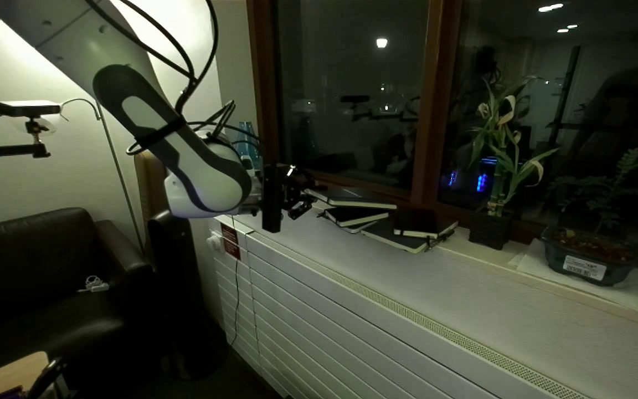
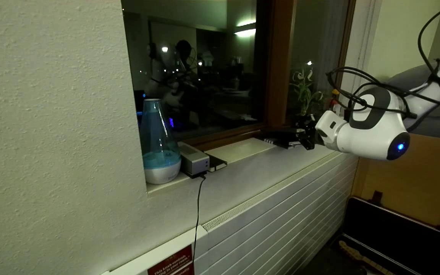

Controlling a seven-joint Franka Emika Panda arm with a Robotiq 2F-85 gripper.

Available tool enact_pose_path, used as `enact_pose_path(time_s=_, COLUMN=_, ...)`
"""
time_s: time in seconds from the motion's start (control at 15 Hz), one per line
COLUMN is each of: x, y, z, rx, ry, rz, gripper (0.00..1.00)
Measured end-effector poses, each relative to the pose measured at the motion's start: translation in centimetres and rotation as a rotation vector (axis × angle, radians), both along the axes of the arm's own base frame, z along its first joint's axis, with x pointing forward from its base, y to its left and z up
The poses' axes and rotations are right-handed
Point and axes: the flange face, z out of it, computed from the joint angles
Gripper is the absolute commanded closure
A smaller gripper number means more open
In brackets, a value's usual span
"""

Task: Put the second book from the left on top of the third book.

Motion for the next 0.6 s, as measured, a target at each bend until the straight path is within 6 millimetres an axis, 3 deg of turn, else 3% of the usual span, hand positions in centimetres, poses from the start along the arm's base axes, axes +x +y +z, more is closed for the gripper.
enact_pose_path(time_s=0.27, x=0.3, y=0.8, z=0.4, rx=-0.011, ry=-0.011, rz=0.013, gripper=0.95)
enact_pose_path(time_s=0.6, x=0.7, y=3.9, z=1.3, rx=-0.024, ry=-0.028, rz=0.068, gripper=0.95)
